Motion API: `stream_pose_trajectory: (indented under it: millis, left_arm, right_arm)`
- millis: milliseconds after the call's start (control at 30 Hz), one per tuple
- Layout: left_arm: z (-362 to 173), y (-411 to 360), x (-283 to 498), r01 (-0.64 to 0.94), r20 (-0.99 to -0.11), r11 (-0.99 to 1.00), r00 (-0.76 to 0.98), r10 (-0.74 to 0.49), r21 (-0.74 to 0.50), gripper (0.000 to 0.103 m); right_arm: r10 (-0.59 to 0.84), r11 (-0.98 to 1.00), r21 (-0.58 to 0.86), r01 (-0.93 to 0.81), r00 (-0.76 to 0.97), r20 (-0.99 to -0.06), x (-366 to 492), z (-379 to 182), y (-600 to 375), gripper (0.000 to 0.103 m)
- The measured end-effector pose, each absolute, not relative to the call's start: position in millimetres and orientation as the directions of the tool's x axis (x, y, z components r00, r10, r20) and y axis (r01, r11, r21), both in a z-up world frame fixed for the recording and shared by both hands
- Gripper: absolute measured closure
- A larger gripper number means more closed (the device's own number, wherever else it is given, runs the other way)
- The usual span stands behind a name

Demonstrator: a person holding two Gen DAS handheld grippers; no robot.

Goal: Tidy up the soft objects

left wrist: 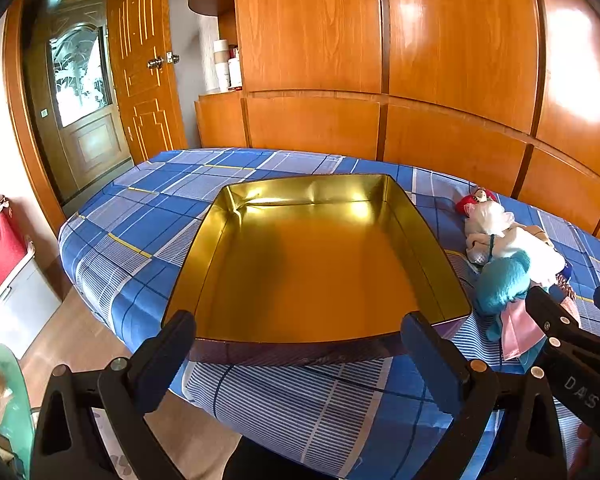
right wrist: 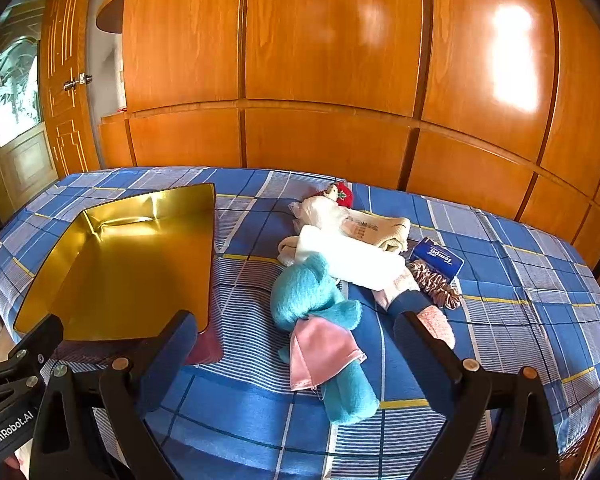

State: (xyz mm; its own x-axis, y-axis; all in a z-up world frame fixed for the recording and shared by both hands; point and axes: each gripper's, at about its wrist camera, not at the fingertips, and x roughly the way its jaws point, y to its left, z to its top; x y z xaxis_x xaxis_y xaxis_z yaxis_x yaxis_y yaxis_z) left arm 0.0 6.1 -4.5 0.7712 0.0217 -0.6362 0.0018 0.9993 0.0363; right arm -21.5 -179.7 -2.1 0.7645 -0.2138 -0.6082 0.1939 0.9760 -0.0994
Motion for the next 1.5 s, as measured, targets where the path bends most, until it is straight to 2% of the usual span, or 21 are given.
stream_pose_trajectory:
  millis: [1500]
  left_arm:
    - [-6.1,6.5,1.9,-0.003,-0.653,1.000,0.757,0.018,0.024,0.000]
  right_arm:
    - [-0.215,0.976,-0.102,0.194,0.764,-0.608,-22.8,0.3,-180.7,0.002]
